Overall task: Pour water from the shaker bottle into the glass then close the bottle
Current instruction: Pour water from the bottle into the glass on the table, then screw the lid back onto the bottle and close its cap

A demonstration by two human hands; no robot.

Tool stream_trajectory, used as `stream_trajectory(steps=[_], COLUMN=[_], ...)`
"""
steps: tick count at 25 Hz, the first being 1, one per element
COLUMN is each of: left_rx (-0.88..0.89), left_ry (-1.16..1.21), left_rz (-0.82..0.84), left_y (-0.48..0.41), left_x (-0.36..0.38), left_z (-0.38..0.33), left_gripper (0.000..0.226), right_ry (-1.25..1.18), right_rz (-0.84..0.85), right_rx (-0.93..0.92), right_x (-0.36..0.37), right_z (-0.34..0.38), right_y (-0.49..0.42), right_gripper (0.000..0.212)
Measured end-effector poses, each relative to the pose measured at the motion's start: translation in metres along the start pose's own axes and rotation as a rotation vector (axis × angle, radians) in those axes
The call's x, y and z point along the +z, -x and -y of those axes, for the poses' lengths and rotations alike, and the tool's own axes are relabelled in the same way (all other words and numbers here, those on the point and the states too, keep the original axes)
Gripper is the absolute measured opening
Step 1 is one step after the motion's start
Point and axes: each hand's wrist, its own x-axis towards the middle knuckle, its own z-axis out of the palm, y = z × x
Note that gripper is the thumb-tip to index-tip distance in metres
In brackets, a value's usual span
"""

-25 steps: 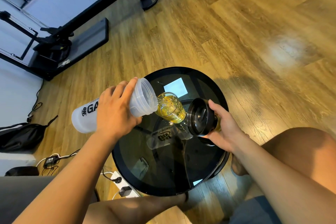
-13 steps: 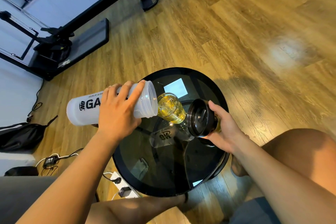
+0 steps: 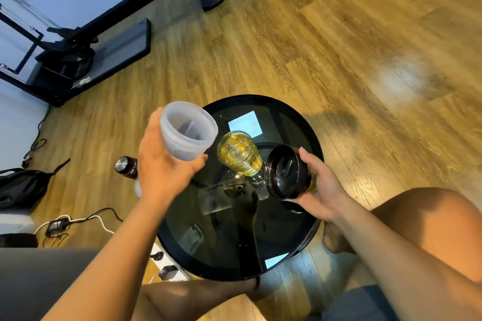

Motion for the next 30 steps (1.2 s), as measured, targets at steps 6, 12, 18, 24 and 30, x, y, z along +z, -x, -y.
stream_trajectory(steps=[6, 12, 18, 24, 30], left_rx=[-0.297, -0.366, -0.396, -0.433, -0.446], left_ry=[0.389, 0.566, 0.578, 0.631, 0.644], left_rz=[-0.215, -0.271, -0.249, -0.223, -0.134], left_y=[0.072, 0.102, 0.120, 0.121, 0.123], left_x=[0.017, 0.013, 0.011, 0.015, 0.009], left_z=[0.011, 0.019, 0.035, 0.037, 0.038], left_gripper=[0.122, 0.122, 0.122, 0.122, 0.119], right_ry=[0.024, 0.078, 0.195, 0.971, 2.277], right_rz=[0.035, 0.036, 0.007, -0.011, 0.387], right_rx=[0.002, -0.003, -0.028, -0.594, -0.819], right_x=[-0.003, -0.008, 0.016, 0.139, 0.268], right_z=[0.003, -0.010, -0.028, -0.012, -0.062], right_y=[0.014, 0.037, 0.059, 0.067, 0.034], right_gripper=[0.066, 0.051, 0.043, 0.056, 0.084])
